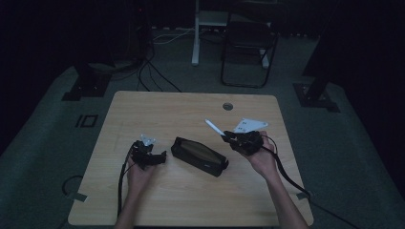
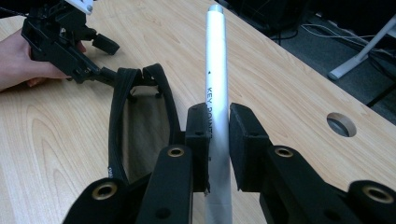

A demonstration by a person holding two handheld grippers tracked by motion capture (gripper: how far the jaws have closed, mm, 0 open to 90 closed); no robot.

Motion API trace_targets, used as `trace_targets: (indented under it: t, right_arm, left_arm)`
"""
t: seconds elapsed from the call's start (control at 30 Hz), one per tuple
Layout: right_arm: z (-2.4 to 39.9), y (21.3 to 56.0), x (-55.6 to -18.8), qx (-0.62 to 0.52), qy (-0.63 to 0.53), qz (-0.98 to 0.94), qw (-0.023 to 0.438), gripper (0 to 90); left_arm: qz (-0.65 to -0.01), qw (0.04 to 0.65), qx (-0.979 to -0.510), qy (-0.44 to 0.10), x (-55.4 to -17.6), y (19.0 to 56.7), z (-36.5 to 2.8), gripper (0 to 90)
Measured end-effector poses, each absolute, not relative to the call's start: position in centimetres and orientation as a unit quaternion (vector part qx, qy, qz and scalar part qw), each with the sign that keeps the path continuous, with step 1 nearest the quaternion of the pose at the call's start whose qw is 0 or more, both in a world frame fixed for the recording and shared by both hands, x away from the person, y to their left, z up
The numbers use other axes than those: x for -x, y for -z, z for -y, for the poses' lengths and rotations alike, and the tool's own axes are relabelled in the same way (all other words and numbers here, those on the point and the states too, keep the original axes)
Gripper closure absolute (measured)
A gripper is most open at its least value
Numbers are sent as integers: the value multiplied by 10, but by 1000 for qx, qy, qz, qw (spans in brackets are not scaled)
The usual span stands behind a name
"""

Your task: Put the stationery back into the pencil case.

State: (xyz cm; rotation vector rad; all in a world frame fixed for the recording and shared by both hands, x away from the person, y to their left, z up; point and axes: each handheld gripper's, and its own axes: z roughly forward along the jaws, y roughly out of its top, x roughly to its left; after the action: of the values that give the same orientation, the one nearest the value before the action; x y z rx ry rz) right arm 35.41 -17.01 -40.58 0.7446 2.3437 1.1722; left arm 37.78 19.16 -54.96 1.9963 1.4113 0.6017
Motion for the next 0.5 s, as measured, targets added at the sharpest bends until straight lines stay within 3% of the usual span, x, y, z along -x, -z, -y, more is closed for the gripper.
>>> trace_targets:
  t: [0.5]
  right_arm:
    - [155,409,-356,-253,-424,-848,192,790]
  left_arm:
    - [-533,306,-755,-227,-378,549,-192,124]
